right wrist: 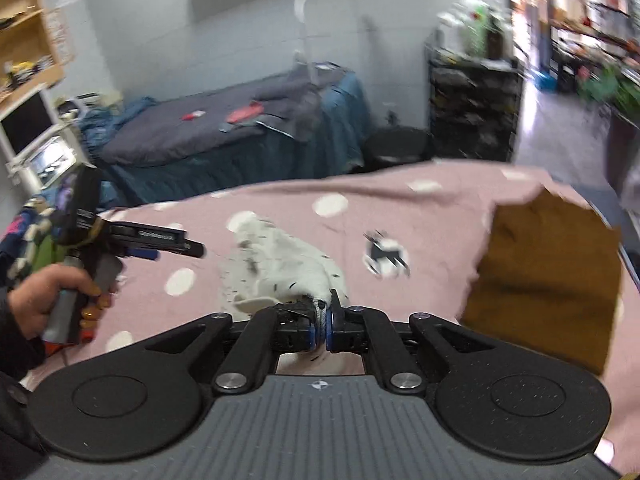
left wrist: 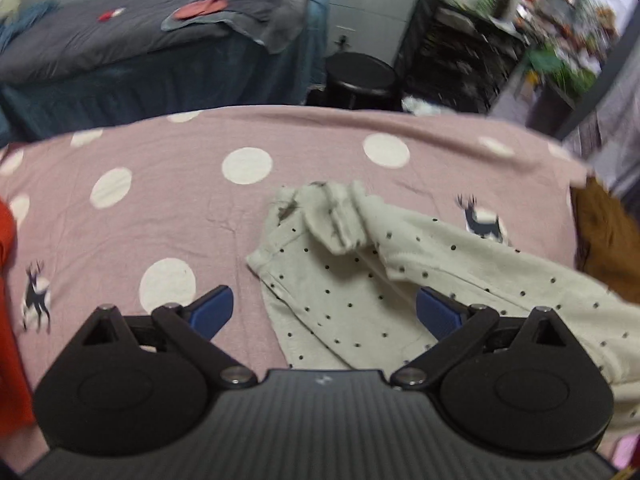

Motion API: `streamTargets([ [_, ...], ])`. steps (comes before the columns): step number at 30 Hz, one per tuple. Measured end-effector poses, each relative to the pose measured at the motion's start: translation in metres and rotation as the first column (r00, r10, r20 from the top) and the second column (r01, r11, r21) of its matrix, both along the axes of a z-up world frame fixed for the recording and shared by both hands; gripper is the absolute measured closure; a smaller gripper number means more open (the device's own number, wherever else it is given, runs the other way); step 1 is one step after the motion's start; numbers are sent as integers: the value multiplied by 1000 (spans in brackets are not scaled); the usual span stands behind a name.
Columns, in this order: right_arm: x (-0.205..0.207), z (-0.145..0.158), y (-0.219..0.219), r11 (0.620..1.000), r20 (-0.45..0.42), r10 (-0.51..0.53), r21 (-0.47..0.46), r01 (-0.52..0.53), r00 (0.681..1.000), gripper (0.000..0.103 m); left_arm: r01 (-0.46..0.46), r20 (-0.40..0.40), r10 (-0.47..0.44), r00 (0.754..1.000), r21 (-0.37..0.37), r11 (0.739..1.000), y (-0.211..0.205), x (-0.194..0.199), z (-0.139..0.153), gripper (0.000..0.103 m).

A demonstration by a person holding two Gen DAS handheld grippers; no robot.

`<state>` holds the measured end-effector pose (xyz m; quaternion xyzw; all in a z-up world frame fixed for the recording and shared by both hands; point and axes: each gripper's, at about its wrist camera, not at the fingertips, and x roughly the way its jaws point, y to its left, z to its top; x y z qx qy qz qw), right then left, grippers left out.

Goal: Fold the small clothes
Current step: 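Grasp the shirt with the left gripper while the right gripper holds the collar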

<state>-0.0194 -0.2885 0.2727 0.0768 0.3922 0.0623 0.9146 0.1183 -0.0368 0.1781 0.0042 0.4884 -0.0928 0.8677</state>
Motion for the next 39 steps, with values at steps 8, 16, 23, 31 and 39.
streamTargets([
  [8,-16,-24,-13,987,-44,-160,-30,159,986,97,420,-25,-421,907,164,893,-81,-25,-52,42],
  [16,-38,-37,-23,984,-54,-174,-51,171,983,97,18,-111,-77,991,-451,892,-23,6,-77,17],
  [23,-35,-42,-27,984,-62,-174,-46,171,983,96,-52,-208,-58,976,-487,872,-36,38,-110,42],
  [31,-36,-43,-32,981,-64,-190,-49,187,980,96,71,-17,-93,996,-513,855,-42,40,-53,96],
  [39,-26,15,-14,988,140,-143,-31,149,980,96,84,228,56,972,-559,825,28,29,70,96],
])
